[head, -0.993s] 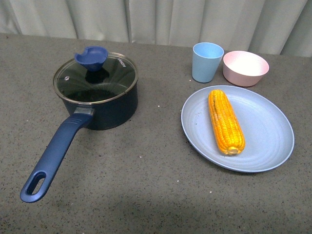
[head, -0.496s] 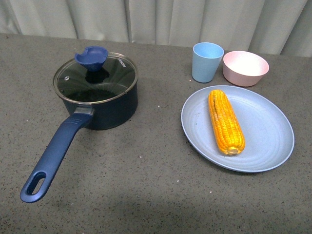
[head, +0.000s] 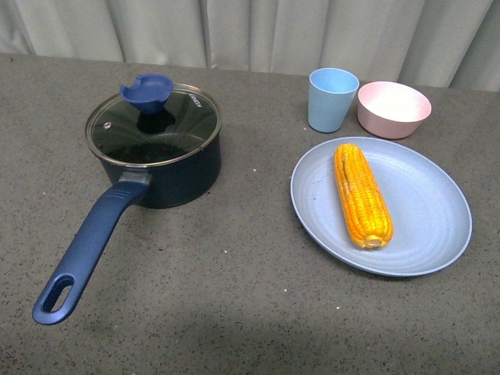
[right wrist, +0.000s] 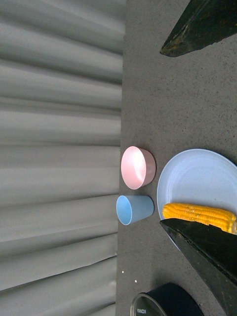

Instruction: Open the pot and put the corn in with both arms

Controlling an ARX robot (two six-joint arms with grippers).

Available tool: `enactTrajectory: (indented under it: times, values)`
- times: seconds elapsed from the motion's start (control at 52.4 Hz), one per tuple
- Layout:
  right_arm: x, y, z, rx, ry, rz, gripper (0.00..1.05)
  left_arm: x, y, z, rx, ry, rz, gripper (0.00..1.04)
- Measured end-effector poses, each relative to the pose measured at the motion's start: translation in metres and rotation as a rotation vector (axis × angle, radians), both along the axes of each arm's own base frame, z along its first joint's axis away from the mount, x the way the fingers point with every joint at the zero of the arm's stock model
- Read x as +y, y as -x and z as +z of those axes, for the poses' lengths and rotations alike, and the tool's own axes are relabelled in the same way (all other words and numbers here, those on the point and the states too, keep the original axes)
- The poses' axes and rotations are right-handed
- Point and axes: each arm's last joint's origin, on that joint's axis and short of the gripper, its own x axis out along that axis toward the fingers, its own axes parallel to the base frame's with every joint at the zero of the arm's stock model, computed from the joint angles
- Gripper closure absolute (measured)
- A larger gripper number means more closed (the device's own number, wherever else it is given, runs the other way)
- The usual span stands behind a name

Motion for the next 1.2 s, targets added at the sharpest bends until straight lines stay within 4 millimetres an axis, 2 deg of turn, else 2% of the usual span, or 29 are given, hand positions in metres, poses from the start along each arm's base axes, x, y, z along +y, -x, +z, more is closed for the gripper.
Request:
enactTrajectory:
  times: [1.203]
  values:
    - [0.0,0.0,0.0,0.0,0.0,0.0,0.09,0.0,0.0,0.0,0.0,0.0,0.0,0.06]
